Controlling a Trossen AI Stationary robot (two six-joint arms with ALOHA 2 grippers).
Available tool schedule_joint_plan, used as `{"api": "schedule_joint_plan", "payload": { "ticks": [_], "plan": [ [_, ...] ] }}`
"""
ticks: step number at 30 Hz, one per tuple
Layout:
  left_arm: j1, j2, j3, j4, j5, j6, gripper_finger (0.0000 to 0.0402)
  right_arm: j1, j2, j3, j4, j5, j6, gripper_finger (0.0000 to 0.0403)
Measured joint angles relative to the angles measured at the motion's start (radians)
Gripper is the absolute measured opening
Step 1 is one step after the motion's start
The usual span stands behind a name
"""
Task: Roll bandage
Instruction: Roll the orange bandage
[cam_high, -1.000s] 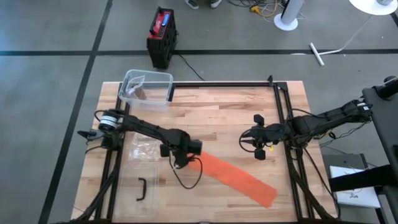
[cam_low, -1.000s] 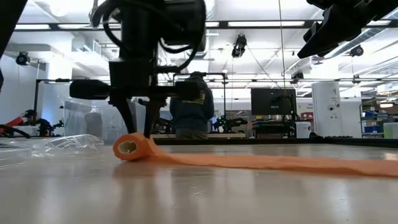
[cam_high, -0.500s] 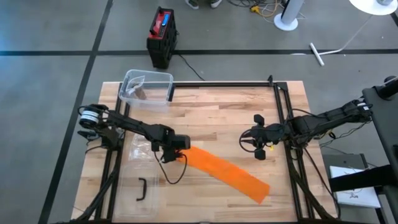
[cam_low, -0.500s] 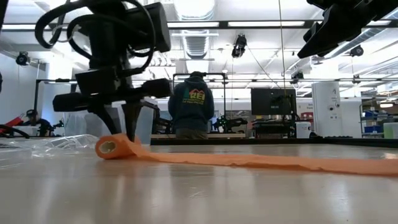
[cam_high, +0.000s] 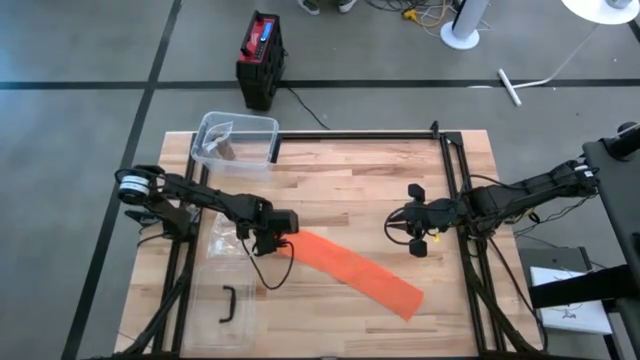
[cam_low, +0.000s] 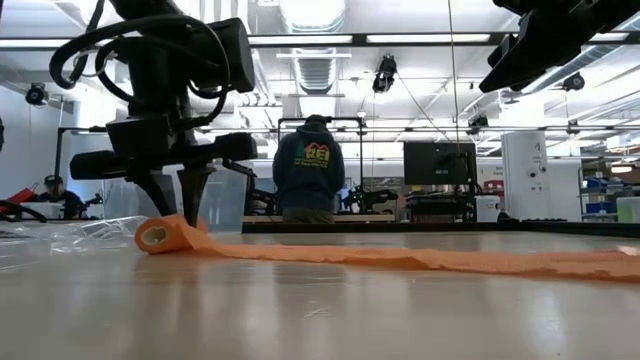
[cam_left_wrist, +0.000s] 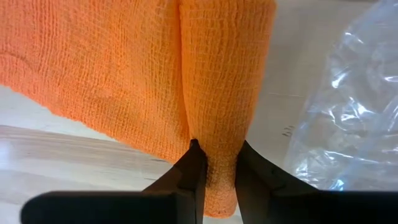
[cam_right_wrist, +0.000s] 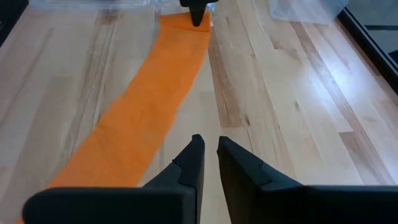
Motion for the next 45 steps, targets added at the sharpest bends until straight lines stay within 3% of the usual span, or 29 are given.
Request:
{"api": "schedule_joint_plan", "payload": {
  "ticks": [16,31,34,38,42,45],
  "plan": [
    [-0.004,-0.015,-0.001,0.006,0.007,0.007,0.0068,0.0,0.0,0.0,0.0,0.0,0.0,0.0074],
    [-0.068,-0.065,0.003,-0.025,-0.033,-0.085,0.0205,0.0,0.0,0.0,0.0,0.0,0.0,0.0069],
    [-0.1,-0.122,0.009,-0.044,-0.027,-0.242,0.0224,0.0,0.0,0.0,0.0,0.0,0.0,0.0059],
    [-0.147,-0.218,0.011,-0.047,0.01,-0.59,0.0236,0.0,0.0,0.0,0.0,0.0,0.0,0.0048],
    [-0.217,-0.304,0.011,-0.024,0.012,-1.13,0.0236,0.0,0.0,0.0,0.0,0.0,0.0,0.0041],
    [-0.249,-0.337,0.011,0.035,0.007,-1.626,0.0232,0.0,0.0,0.0,0.001,0.0,-0.003,0.0039]
  ]
}}
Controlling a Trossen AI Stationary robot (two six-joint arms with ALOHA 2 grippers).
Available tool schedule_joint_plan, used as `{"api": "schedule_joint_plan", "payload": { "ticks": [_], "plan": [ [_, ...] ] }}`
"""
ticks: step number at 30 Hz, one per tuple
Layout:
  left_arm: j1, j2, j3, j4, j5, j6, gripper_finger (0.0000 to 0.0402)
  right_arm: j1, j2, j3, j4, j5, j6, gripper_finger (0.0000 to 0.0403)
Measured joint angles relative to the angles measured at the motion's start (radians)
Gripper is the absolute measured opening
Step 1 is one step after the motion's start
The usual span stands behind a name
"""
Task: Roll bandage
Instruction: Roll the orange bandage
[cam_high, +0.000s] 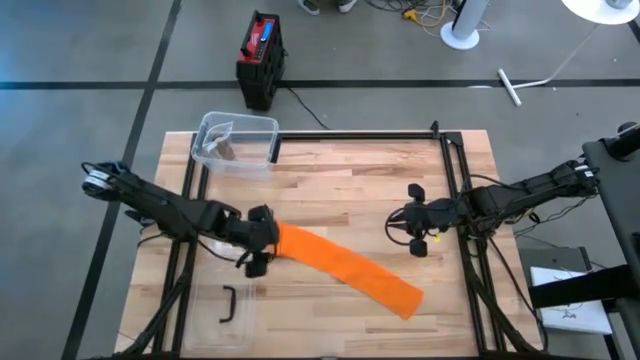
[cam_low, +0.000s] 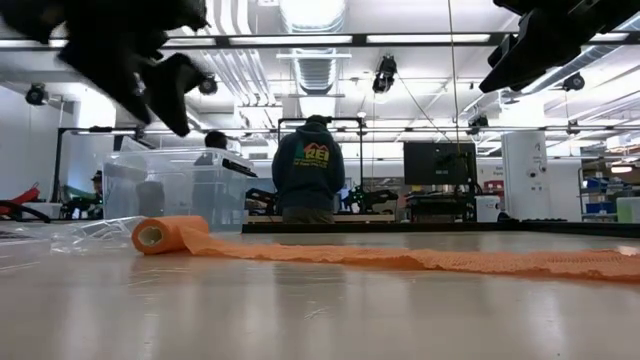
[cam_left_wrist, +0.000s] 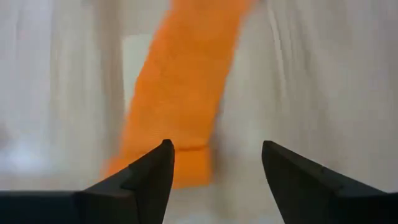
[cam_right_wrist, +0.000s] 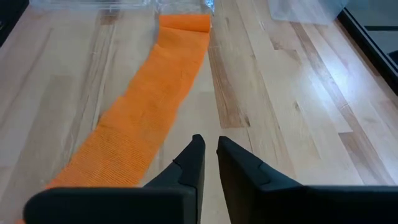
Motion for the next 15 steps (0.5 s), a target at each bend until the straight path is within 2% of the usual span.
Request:
{"api": "schedule_joint_plan", "payload": {
  "ticks": [3,7,11,15],
  "plan": [
    [-0.023,0.003,-0.001,0.055,-0.011,-0.373,0.0226,0.0,0.0,0.0,0.017,0.001,-0.085,0.004],
    [-0.113,0.052,-0.001,0.058,-0.05,-0.599,0.0219,0.0,0.0,0.0,0.073,0.001,-0.209,0.0048],
    [-0.242,0.114,-0.003,0.049,-0.198,-0.755,0.0216,0.0,0.0,0.001,0.155,0.001,-0.234,0.0057],
    [-0.32,0.168,-0.003,0.04,-0.389,-1.001,0.0219,0.0,0.0,0.001,0.228,0.001,-0.15,0.0065]
  ]
}}
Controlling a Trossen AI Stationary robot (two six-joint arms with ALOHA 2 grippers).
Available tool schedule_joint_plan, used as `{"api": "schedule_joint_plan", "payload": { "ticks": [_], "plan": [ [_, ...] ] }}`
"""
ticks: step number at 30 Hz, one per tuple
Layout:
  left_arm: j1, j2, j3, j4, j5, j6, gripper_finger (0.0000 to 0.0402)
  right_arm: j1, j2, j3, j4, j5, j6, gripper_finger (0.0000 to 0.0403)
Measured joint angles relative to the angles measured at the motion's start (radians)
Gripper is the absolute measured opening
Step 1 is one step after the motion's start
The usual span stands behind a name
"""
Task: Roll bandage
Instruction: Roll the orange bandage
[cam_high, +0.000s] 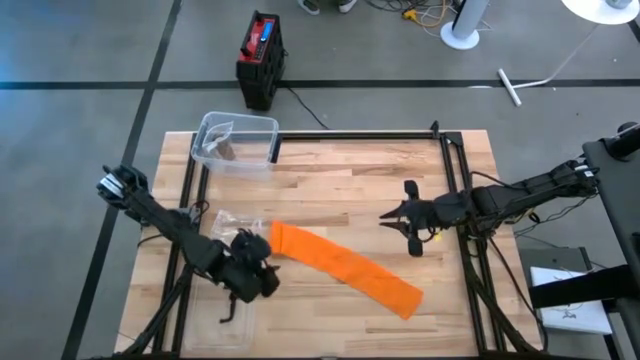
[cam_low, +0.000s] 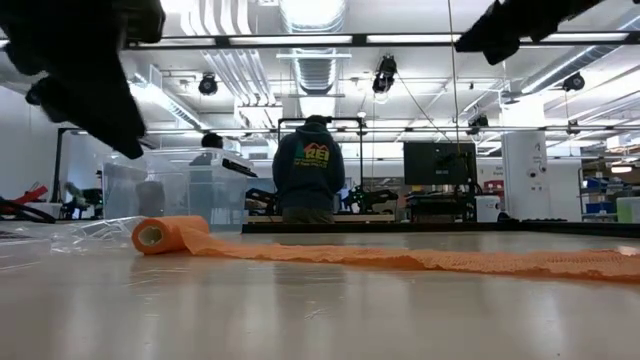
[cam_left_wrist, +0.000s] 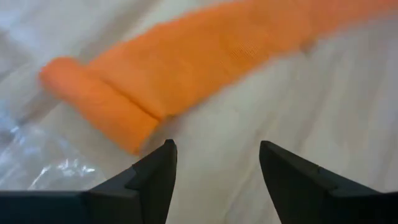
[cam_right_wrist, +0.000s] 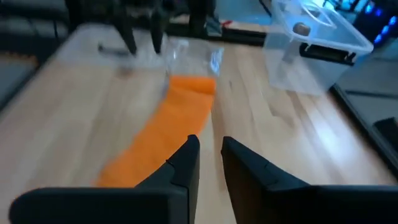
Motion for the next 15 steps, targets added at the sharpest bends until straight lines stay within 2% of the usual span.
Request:
{"api": "schedule_joint_plan", "payload": {
  "ticks": [5,9,11,15],
  "plan": [
    [0.0,0.069,-0.004,-0.039,-0.104,-0.352,0.0231,0.0,0.004,0.0,0.077,-0.006,0.23,0.0073],
    [0.025,0.123,-0.012,-0.048,-0.107,-0.59,0.0249,-0.005,0.007,0.0,0.086,0.006,0.142,0.0076],
    [0.048,0.146,-0.014,-0.061,-0.117,-0.647,0.0257,-0.007,0.015,0.0,0.086,0.043,0.118,0.0075],
    [0.107,0.188,-0.013,-0.058,-0.118,-0.65,0.0265,-0.01,0.032,0.0,0.086,0.101,0.083,0.0079]
  ]
}}
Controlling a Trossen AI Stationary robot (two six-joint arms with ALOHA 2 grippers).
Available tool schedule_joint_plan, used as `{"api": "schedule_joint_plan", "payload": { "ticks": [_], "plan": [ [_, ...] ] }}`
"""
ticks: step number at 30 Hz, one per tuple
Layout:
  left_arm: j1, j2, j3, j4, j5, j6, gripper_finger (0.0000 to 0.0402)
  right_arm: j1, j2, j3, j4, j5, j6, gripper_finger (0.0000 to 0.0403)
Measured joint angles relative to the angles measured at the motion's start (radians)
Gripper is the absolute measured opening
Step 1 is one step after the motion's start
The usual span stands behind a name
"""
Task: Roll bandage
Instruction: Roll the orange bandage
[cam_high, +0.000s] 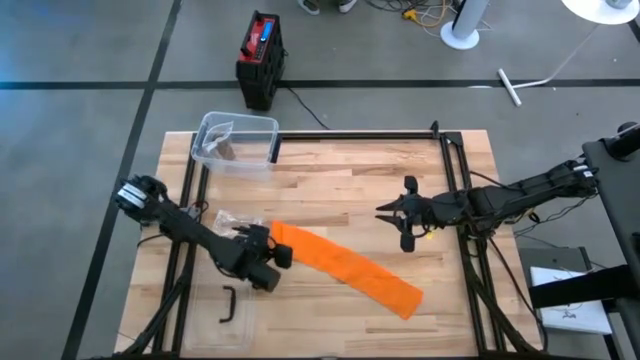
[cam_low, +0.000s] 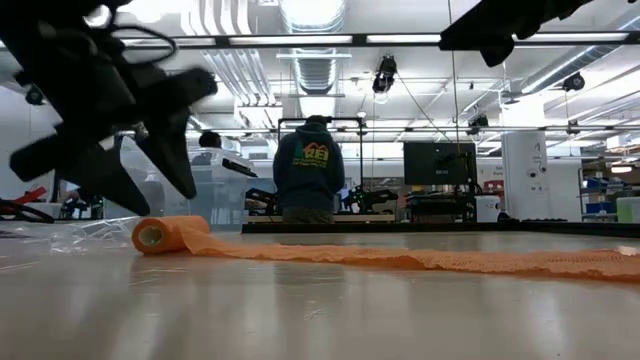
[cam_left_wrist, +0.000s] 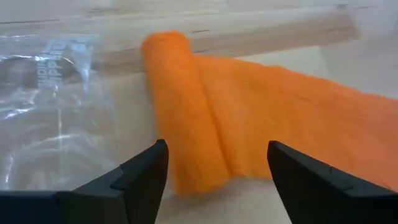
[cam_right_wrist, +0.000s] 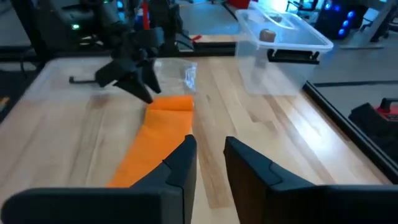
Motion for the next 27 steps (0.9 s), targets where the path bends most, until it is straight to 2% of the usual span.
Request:
{"api": "schedule_joint_plan", "payload": {
  "ticks": [6,10,18,27],
  "plan": [
    [0.072,0.044,0.0,-0.009,0.07,0.023,0.0253,-0.002,0.032,0.0,-0.002,0.002,0.0,0.0112],
    [0.094,0.033,0.0,-0.018,0.073,0.085,0.0232,-0.002,0.035,0.0,-0.004,0.006,-0.016,0.013],
    [0.103,0.011,0.0,-0.036,0.094,0.187,0.0191,-0.014,0.044,0.0,-0.001,0.007,-0.008,0.0138],
    [0.103,0.014,-0.023,0.004,0.141,0.198,0.0171,-0.03,0.214,-0.005,0.014,0.006,0.019,0.0146]
  ]
}}
